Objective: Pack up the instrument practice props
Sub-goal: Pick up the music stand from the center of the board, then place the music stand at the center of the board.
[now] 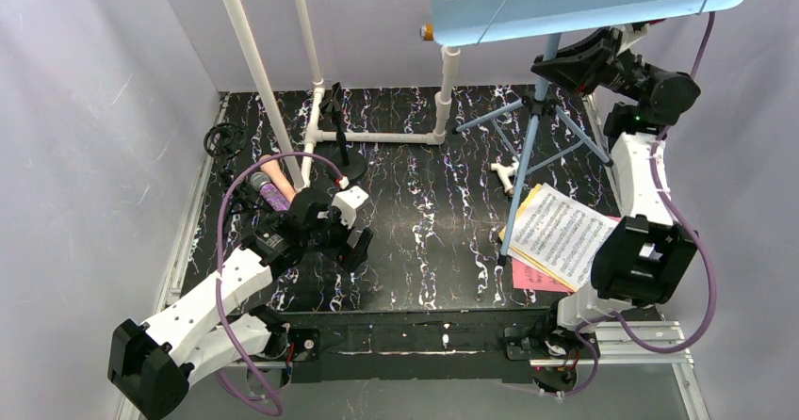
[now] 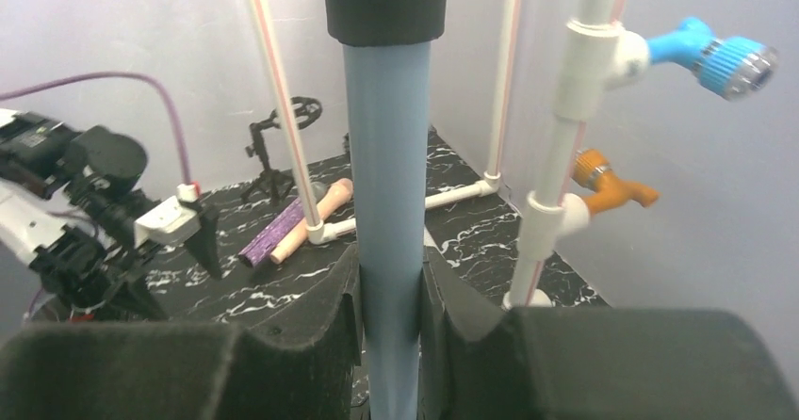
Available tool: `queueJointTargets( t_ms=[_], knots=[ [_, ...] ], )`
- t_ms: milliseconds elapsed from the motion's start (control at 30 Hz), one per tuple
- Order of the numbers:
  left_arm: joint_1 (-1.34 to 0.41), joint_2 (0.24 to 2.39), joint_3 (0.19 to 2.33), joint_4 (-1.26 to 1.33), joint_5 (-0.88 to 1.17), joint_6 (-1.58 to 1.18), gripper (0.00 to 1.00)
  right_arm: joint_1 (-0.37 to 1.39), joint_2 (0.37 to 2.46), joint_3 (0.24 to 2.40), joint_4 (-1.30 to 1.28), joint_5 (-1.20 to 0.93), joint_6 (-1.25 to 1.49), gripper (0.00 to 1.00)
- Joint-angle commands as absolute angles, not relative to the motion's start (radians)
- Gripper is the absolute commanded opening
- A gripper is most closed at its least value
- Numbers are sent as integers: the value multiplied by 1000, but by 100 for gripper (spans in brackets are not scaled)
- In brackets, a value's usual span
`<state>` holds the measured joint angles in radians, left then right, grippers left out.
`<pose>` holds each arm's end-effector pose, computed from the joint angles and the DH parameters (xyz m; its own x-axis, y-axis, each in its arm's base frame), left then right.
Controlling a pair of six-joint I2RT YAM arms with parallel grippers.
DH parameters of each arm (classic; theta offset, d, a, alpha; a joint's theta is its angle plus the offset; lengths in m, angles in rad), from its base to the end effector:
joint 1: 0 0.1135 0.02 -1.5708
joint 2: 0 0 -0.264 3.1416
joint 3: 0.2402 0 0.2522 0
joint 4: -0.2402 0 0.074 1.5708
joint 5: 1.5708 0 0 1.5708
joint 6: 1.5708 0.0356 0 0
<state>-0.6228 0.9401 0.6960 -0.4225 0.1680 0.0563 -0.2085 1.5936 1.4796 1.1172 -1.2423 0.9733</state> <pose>0.1608 -0.1228 0.2583 -0.4631 0.4009 -0.7905 0.7090 0.7027 -0.0590 0.3222 -0.0337 0.4813 0.1077 0.2498 -0.9623 -0.9245 0.3811 -0.0045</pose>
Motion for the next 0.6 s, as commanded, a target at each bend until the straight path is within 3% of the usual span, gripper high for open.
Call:
queueJointTargets(
  t_ms=[0,267,567],
  knots=[
    [-617,913,707,-443,169,64,100,-210,1454,1459,1368,-1133,1128,1],
    [-617,884,714,-441,189,62,100,-92,1364,1281,1505,-1118,1272,1],
    [-617,625,626,-269,315,-75,100,98,1345,1196,1538,-1056,1295,1]
  ],
)
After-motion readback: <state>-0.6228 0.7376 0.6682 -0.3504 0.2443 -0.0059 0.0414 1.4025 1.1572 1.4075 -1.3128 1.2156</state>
